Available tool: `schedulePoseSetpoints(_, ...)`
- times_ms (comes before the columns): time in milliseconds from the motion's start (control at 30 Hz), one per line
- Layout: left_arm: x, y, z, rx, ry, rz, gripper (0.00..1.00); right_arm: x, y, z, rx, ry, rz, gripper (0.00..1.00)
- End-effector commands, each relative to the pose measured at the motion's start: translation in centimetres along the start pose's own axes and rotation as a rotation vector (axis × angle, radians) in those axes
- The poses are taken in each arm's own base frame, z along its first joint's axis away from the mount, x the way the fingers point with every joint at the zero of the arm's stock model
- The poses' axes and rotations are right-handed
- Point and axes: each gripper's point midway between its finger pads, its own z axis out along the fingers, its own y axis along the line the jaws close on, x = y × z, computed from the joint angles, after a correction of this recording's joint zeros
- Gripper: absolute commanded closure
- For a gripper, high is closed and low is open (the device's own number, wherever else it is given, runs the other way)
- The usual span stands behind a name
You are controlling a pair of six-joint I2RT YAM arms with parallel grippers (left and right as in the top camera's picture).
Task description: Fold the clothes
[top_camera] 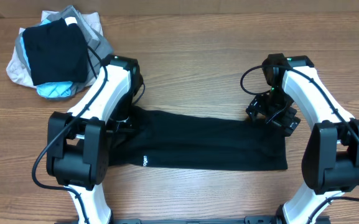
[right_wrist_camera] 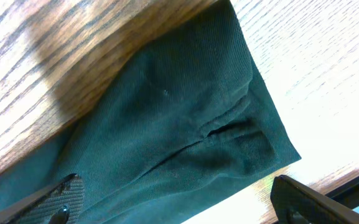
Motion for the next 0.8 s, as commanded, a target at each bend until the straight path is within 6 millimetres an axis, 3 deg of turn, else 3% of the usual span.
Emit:
schedulePoseSetpoints(0, -0.1, 2.2, 0.5, -0.084, -0.019, -0.059, 0.86, 0.6, 0.2, -0.6, -0.027, 0.003, -0.002, 0.00)
schedulePoseSetpoints(67, -0.3, 2.6, 0.6, -0.089, -0.021, -0.071, 0.65, 0.7, 0.2, -0.6, -0.030, 0.012, -0.002, 0.00)
schedulePoseSetpoints(167, -0.8, 2.7, 0.7, -0.070, -0.031, -0.091, 0.17, 1.5, 0.5, -0.6, -0.041, 0.039, -0.015, 0.00)
schedulePoseSetpoints(200, -1.1, 2.7, 0.7, -0.064, -0.041, -0.097, 0.12, 1.8, 0.6, -0.7, -0.043, 0.050, -0.022, 0.00)
schedulePoseSetpoints(367, -2.7, 2.3, 0.5, -0.035, -0.101, -0.125, 0.09, 2.8, 0.2, -1.5, -0.033, 0.049, -0.038, 0.00)
schedulePoseSetpoints(500, -3.2, 2.1, -0.6, -0.002, -0.133, -0.153, 0.08, 3.3, -0.5, -3.7, -0.084, -0.001, -0.026, 0.00)
schedulePoseSetpoints(633, -3.3, 1.7, -2.8, 0.060, -0.188, -0.162, 0.08, 4.3, -1.7, -6.8, -0.158, -0.073, -0.012, 0.00)
schedulePoseSetpoints(767, -2.8, 0.8, -6.0, 0.174, -0.294, -0.150, 0.10, 5.4, -2.4, -8.6, -0.205, -0.126, -0.055, 0.00)
